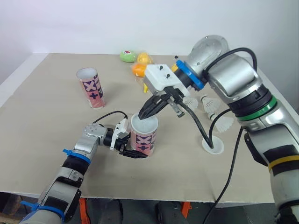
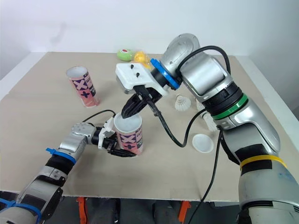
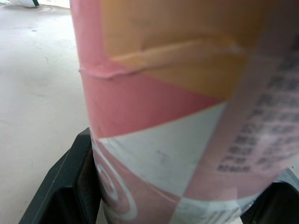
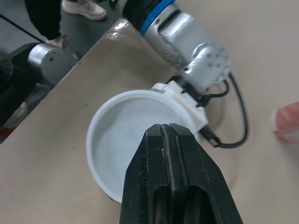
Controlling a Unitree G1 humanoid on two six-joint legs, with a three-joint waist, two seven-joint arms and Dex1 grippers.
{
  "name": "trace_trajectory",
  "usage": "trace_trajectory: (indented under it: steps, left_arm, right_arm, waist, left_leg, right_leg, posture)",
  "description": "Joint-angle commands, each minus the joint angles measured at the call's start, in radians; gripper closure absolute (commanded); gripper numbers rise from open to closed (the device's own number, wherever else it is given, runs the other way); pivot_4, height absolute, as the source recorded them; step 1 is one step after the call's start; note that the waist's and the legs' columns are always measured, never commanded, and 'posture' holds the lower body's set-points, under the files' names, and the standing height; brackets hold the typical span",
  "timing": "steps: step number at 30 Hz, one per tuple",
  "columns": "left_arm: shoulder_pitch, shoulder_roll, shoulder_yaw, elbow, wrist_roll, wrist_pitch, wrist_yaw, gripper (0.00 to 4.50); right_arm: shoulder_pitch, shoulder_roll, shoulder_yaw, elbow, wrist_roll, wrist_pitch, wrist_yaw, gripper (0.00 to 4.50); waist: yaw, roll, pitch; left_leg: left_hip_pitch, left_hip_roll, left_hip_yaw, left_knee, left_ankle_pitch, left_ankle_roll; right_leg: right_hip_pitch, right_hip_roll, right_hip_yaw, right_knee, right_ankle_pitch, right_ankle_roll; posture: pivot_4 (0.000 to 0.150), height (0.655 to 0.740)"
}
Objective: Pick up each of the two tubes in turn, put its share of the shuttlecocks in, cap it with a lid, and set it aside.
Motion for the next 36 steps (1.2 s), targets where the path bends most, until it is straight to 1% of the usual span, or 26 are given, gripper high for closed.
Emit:
trace_trajectory:
  steps: [1,7,11,16,18,22,24,25,26,27,28,29,30,33,35,36]
  left_arm:
    - [0.023,0.014,-0.018,0.046,0.051,0.017,0.024,1.23]
    - [0.022,0.012,-0.015,0.047,0.049,0.015,0.028,1.23]
    - [0.026,0.014,-0.013,0.039,0.045,0.018,0.034,1.23]
    - [0.035,0.017,-0.010,0.028,0.042,0.021,0.041,1.23]
    - [0.039,0.018,-0.010,0.024,0.042,0.022,0.043,1.23]
    - [0.041,0.016,-0.010,0.023,0.041,0.022,0.045,1.23]
    - [0.041,0.011,-0.010,0.024,0.043,0.015,0.046,1.23]
    - [0.041,0.009,-0.010,0.026,0.045,0.009,0.046,1.23]
    - [0.042,0.005,-0.010,0.027,0.047,-0.004,0.049,1.23]
    - [0.043,0.000,-0.009,0.027,0.047,-0.011,0.050,1.23]
    - [0.044,-0.002,-0.008,0.027,0.046,-0.016,0.051,1.23]
    - [0.045,-0.006,-0.006,0.028,0.044,-0.018,0.051,1.23]
    - [0.044,-0.010,-0.004,0.029,0.041,-0.019,0.052,1.23]
    - [0.037,-0.022,-0.004,0.031,0.040,-0.022,0.055,1.23]
    - [0.032,-0.033,-0.001,0.027,0.035,-0.025,0.052,1.23]
    - [0.031,-0.036,0.002,0.028,0.032,-0.028,0.050,1.23]
  right_arm:
    - [0.003,0.018,0.023,-0.017,-0.048,-0.025,0.037,4.49]
    - [0.051,0.019,0.103,-0.012,-0.118,-0.075,0.037,4.49]
    - [0.082,0.013,0.164,-0.030,-0.116,-0.084,0.037,4.49]
    - [0.092,0.017,0.206,-0.002,-0.184,-0.143,0.037,4.49]
    - [0.092,0.033,0.179,0.012,-0.176,-0.140,0.037,4.49]
    - [0.038,0.080,0.016,0.060,-0.045,-0.059,0.037,4.49]
    - [0.011,0.071,-0.068,0.084,0.032,-0.009,0.037,4.49]
    - [0.007,0.062,-0.100,0.093,0.044,-0.001,0.037,4.49]
    - [0.003,0.036,-0.128,0.088,0.064,0.015,0.037,4.18]
    - [0.009,-0.007,-0.144,0.066,0.092,0.029,0.037,3.78]
    - [0.013,-0.036,-0.153,0.049,0.111,0.041,0.037,3.64]
    - [0.022,-0.053,-0.170,0.035,0.115,0.051,0.037,3.28]
    - [0.034,-0.073,-0.188,0.016,0.126,0.063,0.037,2.80]
    - [0.089,-0.134,-0.278,-0.049,0.152,0.113,0.021,1.84]
    - [0.153,-0.179,-0.344,-0.130,0.185,0.164,-0.009,1.01]
    - [0.174,-0.189,-0.363,-0.159,0.194,0.183,-0.020,0.42]
  waist:
    - [0.000,0.000,0.000]
    - [0.000,-0.001,-0.001]
    - [-0.001,-0.001,-0.004]
    - [-0.001,-0.005,-0.016]
    - [-0.001,-0.006,-0.019]
    - [-0.001,-0.006,-0.021]
    - [-0.002,-0.006,-0.020]
    - [-0.001,-0.005,-0.019]
    - [0.001,-0.005,-0.018]
    - [0.001,-0.006,-0.018]
    - [0.006,-0.007,-0.017]
    - [0.007,-0.007,-0.017]
    - [0.008,-0.007,-0.017]
    - [0.008,-0.007,-0.017]
    - [0.014,-0.007,-0.016]
    - [0.014,-0.007,-0.016]
  left_leg:
    - [0.000,0.000,0.000,0.000,0.000,0.000]
    - [0.001,0.000,0.000,0.000,0.000,0.000]
    - [0.007,0.000,0.000,0.000,0.000,0.000]
    - [0.012,0.000,0.001,-0.001,-0.002,-0.003]
    - [0.014,0.000,0.001,-0.002,-0.003,-0.005]
    - [0.015,0.001,0.001,-0.002,-0.004,-0.005]
    - [0.015,0.001,0.001,-0.002,-0.003,-0.005]
    - [0.013,0.001,0.001,-0.002,-0.003,-0.005]
    - [0.010,0.001,0.001,-0.002,-0.003,-0.005]
    - [0.009,0.000,0.001,-0.002,-0.003,-0.005]
    - [0.009,0.000,0.001,-0.002,-0.003,-0.005]
    - [0.007,0.000,0.000,-0.002,-0.003,-0.005]
    - [0.006,-0.001,0.000,-0.002,-0.004,-0.005]
    - [0.005,-0.001,0.002,-0.002,-0.005,-0.005]
    - [0.005,-0.001,0.001,-0.002,-0.005,-0.005]
    - [0.005,-0.002,0.000,-0.002,-0.005,-0.005]
  right_leg:
    - [0.000,0.000,0.000,0.000,0.000,0.000]
    - [0.001,0.000,0.000,0.000,0.000,0.000]
    - [0.002,-0.001,0.000,0.000,-0.001,-0.001]
    - [0.004,-0.001,0.000,0.000,-0.002,-0.003]
    - [0.005,-0.001,0.001,0.000,-0.003,-0.004]
    - [0.005,-0.001,0.001,0.000,-0.003,-0.005]
    - [0.005,-0.001,0.001,0.000,-0.003,-0.005]
    - [0.005,-0.001,0.001,0.000,-0.002,-0.006]
    - [0.004,-0.001,0.001,0.000,-0.002,-0.006]
    - [0.004,-0.001,0.001,0.000,-0.002,-0.005]
    - [0.004,-0.001,0.001,0.000,-0.002,-0.005]
    - [0.003,-0.001,0.001,-0.001,-0.003,-0.004]
    - [0.001,-0.001,0.002,-0.001,-0.004,-0.004]
    - [0.003,-0.002,0.003,-0.002,-0.004,-0.003]
    - [0.003,-0.002,0.002,-0.002,-0.006,-0.002]
    - [0.003,-0.002,0.002,-0.002,-0.006,-0.002]
  posture:
    - [0.150,0.7321]
    - [0.150,0.7321]
    - [0.150,0.7321]
    - [0.150,0.7321]
    - [0.150,0.7321]
    - [0.150,0.7321]
    - [0.150,0.7321]
    - [0.150,0.7321]
    - [0.150,0.7321]
    - [0.150,0.7321]
    - [0.150,0.7321]
    - [0.150,0.7321]
    - [0.150,0.7321]
    - [0.150,0.7321]
    - [0.150,0.7321]
    - [0.150,0.7321]
